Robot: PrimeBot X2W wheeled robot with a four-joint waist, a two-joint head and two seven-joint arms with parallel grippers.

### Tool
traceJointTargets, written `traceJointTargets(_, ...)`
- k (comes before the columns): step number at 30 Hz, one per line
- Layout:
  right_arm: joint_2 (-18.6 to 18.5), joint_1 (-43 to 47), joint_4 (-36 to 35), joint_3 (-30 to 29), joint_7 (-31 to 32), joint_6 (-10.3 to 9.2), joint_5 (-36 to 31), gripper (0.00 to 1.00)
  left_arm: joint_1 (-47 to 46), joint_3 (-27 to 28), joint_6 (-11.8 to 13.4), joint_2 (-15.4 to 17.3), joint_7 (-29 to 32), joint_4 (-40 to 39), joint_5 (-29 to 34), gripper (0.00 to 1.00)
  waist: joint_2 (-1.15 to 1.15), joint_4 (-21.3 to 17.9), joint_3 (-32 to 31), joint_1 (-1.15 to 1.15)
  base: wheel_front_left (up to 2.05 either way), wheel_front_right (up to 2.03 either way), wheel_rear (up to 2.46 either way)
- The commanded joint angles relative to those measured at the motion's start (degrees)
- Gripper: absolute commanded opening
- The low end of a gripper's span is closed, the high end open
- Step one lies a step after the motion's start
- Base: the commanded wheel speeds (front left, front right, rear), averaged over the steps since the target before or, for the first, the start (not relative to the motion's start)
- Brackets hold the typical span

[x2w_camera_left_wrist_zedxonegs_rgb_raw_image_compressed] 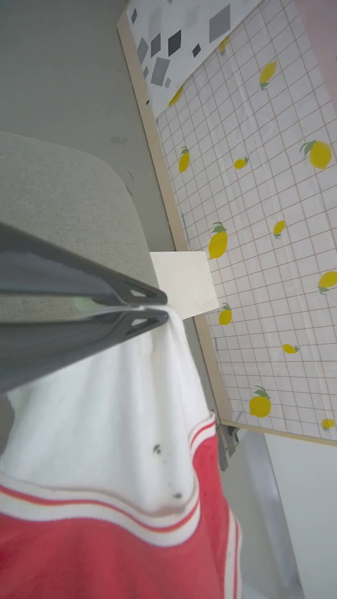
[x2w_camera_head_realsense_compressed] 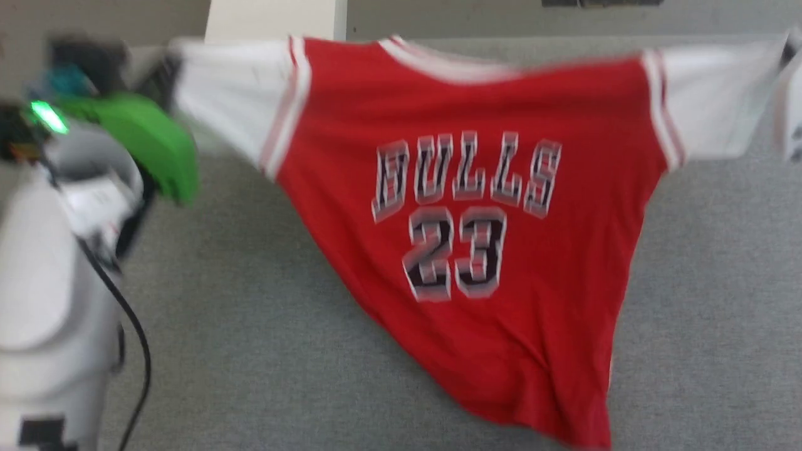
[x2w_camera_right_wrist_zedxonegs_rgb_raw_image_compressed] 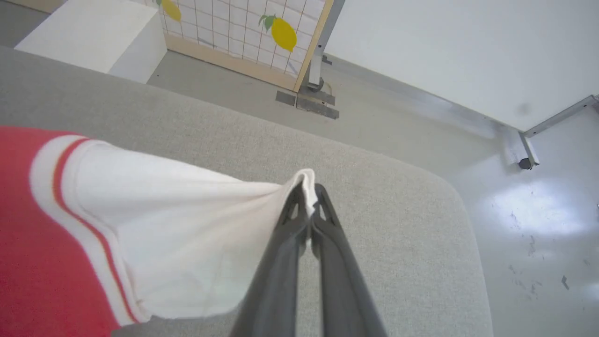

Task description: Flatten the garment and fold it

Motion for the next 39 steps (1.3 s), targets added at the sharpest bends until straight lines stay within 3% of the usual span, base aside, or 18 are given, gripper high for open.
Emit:
traceJointTargets(1,-0.10,-3.78,0.51,0.19,-1.47,-0.09,-0.74,0.00,-4.13,0.74,0.52,0.45,-1.04,0.18,0.40,0.00,0.00,-0.90,4.12,0.00,0.00,0.00,0.00)
traceJointTargets(8,1.80,-20.24,3.38,-1.32,-8.88,-0.09,-4.88,0.00,-21.11,2.87,4.19,0.54,-4.63,3.09,3.26,0.00,0.00,-1.89,10.01,0.00,0.00,0.00,0.00)
traceJointTargets(15,5.65,-33.82,5.66,-5.61,-19.76,-0.09,-12.05,0.00,-35.94,5.46,8.92,-0.01,-13.55,6.71,5.67,0.00,0.00,-2.67,12.86,0.00,0.00,0.00,0.00)
traceJointTargets(20,7.45,-37.67,8.69,-6.50,-25.63,-0.09,-14.82,0.00,-40.02,5.76,9.37,-0.24,-18.53,9.97,5.85,0.00,0.00,-2.68,12.99,0.00,0.00,0.00,0.00)
traceJointTargets(28,7.17,-28.14,15.20,-1.88,-29.98,-0.09,-12.22,0.00,-28.88,2.04,4.82,-0.42,-17.22,18.36,4.52,0.00,0.00,-2.19,11.01,0.00,0.00,0.00,0.00)
traceJointTargets(33,6.19,-16.93,18.27,2.93,-31.17,-0.09,-6.48,0.00,-17.07,-0.75,1.18,-1.83,-14.06,23.55,1.01,0.00,0.00,-1.81,8.25,0.00,0.00,0.00,0.00)
traceJointTargets(39,4.02,-3.51,17.29,7.13,-29.34,-0.09,1.08,0.00,-2.78,-4.08,-0.61,-3.66,-8.42,23.81,-5.69,0.00,0.00,-1.69,3.30,0.00,0.00,0.00,0.00)
